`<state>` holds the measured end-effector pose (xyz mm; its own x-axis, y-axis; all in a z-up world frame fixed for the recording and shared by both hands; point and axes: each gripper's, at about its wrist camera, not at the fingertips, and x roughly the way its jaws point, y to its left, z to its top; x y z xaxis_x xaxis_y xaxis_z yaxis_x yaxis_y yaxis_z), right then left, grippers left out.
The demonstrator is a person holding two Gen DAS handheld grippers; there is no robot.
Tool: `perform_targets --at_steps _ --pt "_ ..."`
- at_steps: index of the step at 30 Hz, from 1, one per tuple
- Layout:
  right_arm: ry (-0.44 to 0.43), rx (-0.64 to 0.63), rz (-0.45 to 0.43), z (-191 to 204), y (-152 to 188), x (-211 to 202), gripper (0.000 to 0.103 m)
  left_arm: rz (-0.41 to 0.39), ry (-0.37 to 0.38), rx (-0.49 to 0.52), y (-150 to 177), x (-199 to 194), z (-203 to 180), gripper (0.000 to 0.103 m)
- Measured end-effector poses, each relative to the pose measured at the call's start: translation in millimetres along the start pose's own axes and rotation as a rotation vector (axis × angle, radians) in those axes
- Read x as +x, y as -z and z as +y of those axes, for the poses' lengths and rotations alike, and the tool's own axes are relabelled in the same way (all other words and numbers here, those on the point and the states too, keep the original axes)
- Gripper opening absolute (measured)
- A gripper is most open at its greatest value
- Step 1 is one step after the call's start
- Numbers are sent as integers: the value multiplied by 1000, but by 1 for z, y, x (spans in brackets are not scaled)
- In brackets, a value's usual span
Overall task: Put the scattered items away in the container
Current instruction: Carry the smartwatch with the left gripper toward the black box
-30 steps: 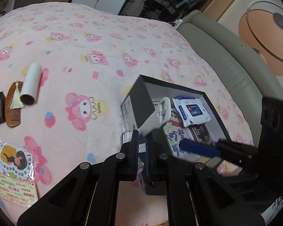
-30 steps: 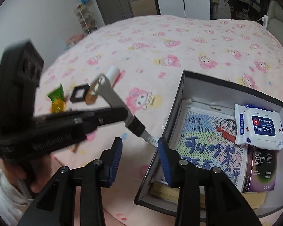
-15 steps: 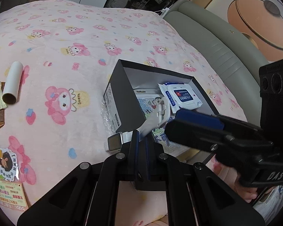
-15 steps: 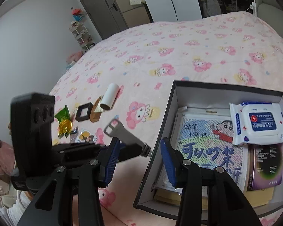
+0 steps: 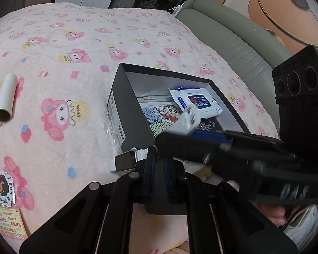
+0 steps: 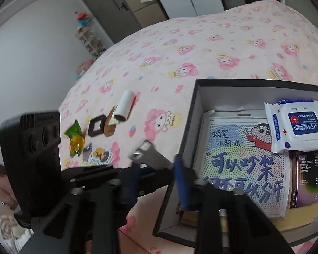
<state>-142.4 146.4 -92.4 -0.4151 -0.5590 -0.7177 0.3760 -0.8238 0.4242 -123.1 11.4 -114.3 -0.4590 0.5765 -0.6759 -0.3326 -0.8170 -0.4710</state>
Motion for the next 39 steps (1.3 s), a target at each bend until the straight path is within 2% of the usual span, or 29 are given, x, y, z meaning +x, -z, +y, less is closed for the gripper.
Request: perform_targets --at_steps 4,8,13,17,19,22,24,26,30,35,39 --pt "18 -3 -65 2 -3 -9 5 -9 15 13 0 -1 -4 6" --pt "54 -17 -115 3 -4 -18 3 -11 23 0 -1 -2 -2 6" --pt "84 4 -142 -4 -7 -24 2 -32 77 -79 -6 -9 11 6" --pt "107 16 -157 -9 -6 -29 2 -14 101 -208 -5 -7 34 18" --pt "129 13 -167 -11 -3 -34 2 14 115 -278 -2 -1 46 18" --pt "152 22 -169 -15 2 -37 2 32 120 -321 2 3 53 20" --pt "157 37 -162 -20 5 -37 2 28 166 -370 7 3 57 21" --pt "160 42 -160 -22 6 -38 2 25 207 -448 15 3 65 29" --pt "168 36 -163 -22 6 -38 2 28 238 -586 28 5 85 30" --pt "172 28 -167 -19 6 -40 2 25 303 -686 33 14 100 30" --pt "166 25 -169 -18 5 -41 2 26 305 -800 39 30 116 32"
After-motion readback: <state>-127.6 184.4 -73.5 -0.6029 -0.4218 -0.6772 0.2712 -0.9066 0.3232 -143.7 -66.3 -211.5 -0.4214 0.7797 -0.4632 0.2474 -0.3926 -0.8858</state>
